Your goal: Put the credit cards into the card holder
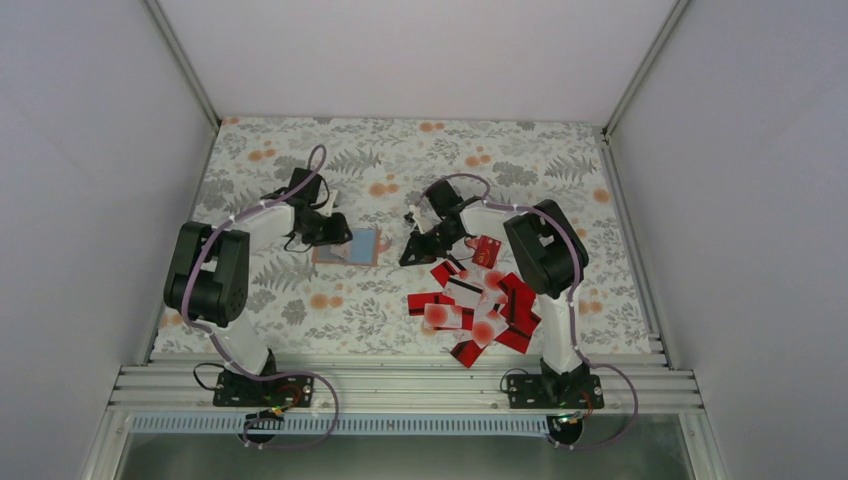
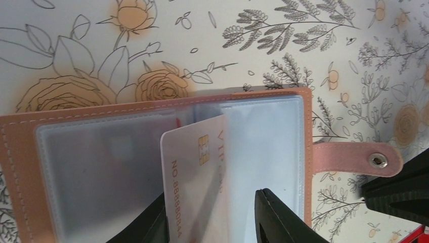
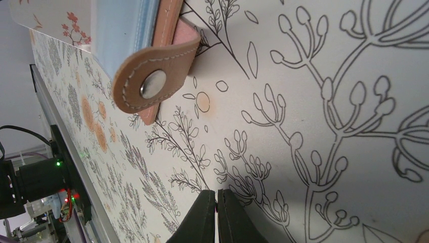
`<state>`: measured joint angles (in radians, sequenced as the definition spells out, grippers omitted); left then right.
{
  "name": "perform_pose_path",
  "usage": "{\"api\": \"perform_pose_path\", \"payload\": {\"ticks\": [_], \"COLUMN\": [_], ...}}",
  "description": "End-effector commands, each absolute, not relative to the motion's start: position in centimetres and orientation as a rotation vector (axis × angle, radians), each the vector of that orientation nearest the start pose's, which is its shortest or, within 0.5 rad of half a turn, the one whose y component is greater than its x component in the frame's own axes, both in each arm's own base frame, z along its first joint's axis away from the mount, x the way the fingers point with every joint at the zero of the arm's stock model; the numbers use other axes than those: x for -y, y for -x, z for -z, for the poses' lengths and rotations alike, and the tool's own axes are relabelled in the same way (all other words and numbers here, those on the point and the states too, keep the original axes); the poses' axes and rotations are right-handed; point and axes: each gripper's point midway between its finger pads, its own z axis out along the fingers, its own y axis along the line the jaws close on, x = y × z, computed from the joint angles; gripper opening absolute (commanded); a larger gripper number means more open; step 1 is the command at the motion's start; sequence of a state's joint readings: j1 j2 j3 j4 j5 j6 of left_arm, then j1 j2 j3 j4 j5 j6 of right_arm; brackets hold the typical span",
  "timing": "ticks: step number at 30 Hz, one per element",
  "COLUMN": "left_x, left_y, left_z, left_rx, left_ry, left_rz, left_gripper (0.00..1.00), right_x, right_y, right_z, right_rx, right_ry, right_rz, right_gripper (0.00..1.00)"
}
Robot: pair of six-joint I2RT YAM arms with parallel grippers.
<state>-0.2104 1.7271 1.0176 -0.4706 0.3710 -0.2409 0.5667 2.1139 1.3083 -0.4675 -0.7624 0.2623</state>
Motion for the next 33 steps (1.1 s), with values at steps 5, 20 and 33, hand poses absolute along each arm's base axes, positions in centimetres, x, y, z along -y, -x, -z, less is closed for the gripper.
{"api": "perform_pose_path", "payload": {"ticks": [5,20,33], "left_x": [12.0,11.8,12.3], "left_y": [-35.4,-34.7,-34.7], "left_z": [-5.0,-3.7,-3.7], "left_rx": [-2.763,-2.774,-2.773], "left_ry": [-0.051,-0.056,-0.004], "left_rz": [0.529,0.563,0.615], "left_gripper": [0.38,0.23,0.18], "right_x": [-32.2,-32.9,-34.3], "right_y": [-28.5,-28.3,-28.5], "right_z": [2.0,2.1,2.1], "right_rx": [-2.983,-2.991,-2.986], "right_ry": [0.599,0.609,0.630], "right_rz": [-1.110,-1.105,-1.115], "right_gripper": [0.04,0.04,0.04]}}
